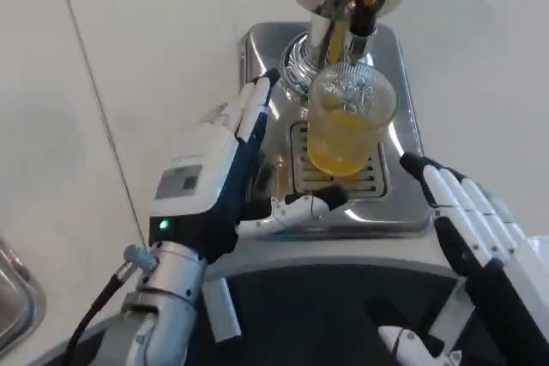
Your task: Grasp the cup under the faucet to collect the drink, then remove the cup.
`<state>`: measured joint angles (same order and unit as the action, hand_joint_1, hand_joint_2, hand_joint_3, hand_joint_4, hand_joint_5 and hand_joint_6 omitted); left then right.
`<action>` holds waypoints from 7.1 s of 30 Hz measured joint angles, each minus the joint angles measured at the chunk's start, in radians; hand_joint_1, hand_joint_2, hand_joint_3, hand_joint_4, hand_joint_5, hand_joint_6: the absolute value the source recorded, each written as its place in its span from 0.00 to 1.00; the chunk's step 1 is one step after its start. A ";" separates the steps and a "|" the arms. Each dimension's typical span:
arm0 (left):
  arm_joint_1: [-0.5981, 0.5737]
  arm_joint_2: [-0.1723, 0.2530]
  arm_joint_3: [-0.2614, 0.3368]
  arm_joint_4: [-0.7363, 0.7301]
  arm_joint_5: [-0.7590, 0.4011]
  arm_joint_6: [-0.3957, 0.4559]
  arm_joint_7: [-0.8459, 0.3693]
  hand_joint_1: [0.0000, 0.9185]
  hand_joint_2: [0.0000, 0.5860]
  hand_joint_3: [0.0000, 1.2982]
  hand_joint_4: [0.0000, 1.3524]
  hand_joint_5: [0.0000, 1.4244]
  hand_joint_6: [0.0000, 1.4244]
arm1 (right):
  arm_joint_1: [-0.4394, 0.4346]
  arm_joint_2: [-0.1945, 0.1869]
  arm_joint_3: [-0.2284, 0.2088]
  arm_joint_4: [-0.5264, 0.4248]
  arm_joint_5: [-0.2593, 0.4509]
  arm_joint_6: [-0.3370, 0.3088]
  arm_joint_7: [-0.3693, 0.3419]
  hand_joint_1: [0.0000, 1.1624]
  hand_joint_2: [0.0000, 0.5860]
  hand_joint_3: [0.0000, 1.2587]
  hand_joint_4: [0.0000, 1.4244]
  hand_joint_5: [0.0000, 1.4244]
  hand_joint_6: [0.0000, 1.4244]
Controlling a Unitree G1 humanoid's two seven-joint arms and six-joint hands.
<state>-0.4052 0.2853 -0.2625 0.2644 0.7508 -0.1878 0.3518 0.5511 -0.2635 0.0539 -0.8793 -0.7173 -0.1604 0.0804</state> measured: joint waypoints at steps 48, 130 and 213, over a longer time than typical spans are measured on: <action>-0.274 -0.117 -0.084 0.354 -0.027 -0.040 0.131 0.25 0.06 0.12 0.16 0.40 0.46 | -0.017 0.104 0.030 -0.060 0.002 0.077 0.145 0.37 0.66 0.00 0.00 0.00 0.00; -0.095 0.034 -0.065 0.122 0.042 0.032 0.412 0.77 0.00 0.87 0.91 1.00 1.00 | -0.132 0.130 0.074 -0.050 -0.007 0.252 0.221 0.40 0.66 0.00 0.00 0.03 0.11; 0.825 0.055 0.417 -0.750 -0.014 -0.411 0.062 0.77 0.00 0.87 0.90 1.00 1.00 | 0.050 0.059 0.054 -0.032 -0.354 -0.160 0.044 0.09 0.89 0.00 0.00 0.00 0.00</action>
<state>0.4195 0.3408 0.1547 -0.4856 0.7371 -0.5985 0.4135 0.6008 -0.2044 0.1078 -0.9110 -1.0715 -0.3203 0.1248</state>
